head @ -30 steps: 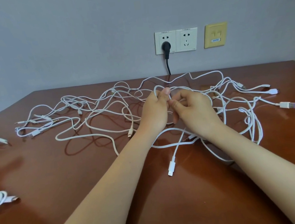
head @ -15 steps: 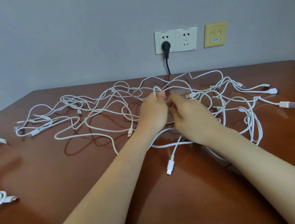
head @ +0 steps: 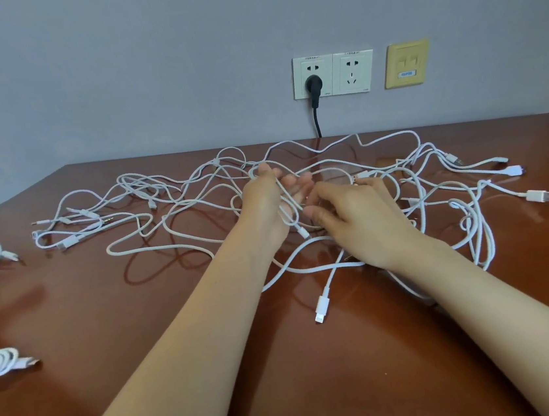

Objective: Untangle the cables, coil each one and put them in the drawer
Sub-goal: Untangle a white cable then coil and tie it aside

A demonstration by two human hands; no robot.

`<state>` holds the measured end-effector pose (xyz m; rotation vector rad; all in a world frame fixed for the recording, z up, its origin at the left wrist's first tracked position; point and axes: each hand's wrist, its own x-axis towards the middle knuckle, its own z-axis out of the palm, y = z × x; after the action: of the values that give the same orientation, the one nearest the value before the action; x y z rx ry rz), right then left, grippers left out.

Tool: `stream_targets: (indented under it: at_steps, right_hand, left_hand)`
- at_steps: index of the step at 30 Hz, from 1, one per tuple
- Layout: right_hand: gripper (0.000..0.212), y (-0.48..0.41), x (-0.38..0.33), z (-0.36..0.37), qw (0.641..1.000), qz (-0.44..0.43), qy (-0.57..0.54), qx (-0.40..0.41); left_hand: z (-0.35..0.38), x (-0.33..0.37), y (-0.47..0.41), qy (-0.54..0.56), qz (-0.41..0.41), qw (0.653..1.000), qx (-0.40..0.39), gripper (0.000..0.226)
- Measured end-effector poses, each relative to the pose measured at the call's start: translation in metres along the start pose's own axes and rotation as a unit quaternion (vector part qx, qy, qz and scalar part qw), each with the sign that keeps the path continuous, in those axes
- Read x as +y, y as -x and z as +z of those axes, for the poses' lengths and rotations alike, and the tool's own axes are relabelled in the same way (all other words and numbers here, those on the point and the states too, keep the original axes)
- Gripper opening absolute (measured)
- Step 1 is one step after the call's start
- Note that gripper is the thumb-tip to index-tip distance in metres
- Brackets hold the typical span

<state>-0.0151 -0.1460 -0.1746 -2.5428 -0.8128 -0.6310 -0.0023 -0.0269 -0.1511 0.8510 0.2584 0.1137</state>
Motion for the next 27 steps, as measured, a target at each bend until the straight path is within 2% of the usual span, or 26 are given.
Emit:
stream_targets:
  at_steps: [2,3,7,11,17,20,23,27]
  right_hand:
    - [0.012,0.0,0.003,0.001,1.0,0.012,-0.012,-0.017]
    - [0.012,-0.001,0.004,0.002,0.999,0.014,-0.017,-0.025]
    - [0.012,-0.001,0.005,0.0,0.999,0.009,-0.013,-0.051]
    - [0.012,-0.002,0.003,-0.009,1.0,-0.014,-0.011,-0.021]
    - [0.025,0.0,-0.006,-0.003,0.983,-0.158,0.07,0.063]
    - [0.024,-0.001,-0.01,-0.003,0.974,-0.202,0.058,0.09]
    - [0.024,-0.003,-0.01,-0.005,0.974,-0.196,0.017,0.109]
    - [0.021,-0.006,-0.006,-0.009,0.983,-0.127,-0.065,0.116]
  left_hand:
    - [-0.002,0.005,-0.001,0.084,-0.025,0.996,-0.007,0.038]
    - [-0.005,0.008,-0.003,0.091,-0.03,0.995,-0.014,0.039]
    - [-0.014,0.016,-0.011,0.037,0.01,0.999,0.012,0.038]
    - [-0.019,0.023,-0.017,-0.013,0.063,0.996,0.065,0.033]
    - [-0.017,0.019,-0.014,-0.102,0.1,0.984,0.108,0.039]
    - [-0.013,0.01,-0.011,-0.194,0.121,0.969,0.095,0.046]
    - [-0.008,0.002,-0.006,-0.295,0.126,0.945,0.056,0.054]
    - [-0.001,-0.005,0.001,-0.32,0.044,0.946,-0.031,0.068]
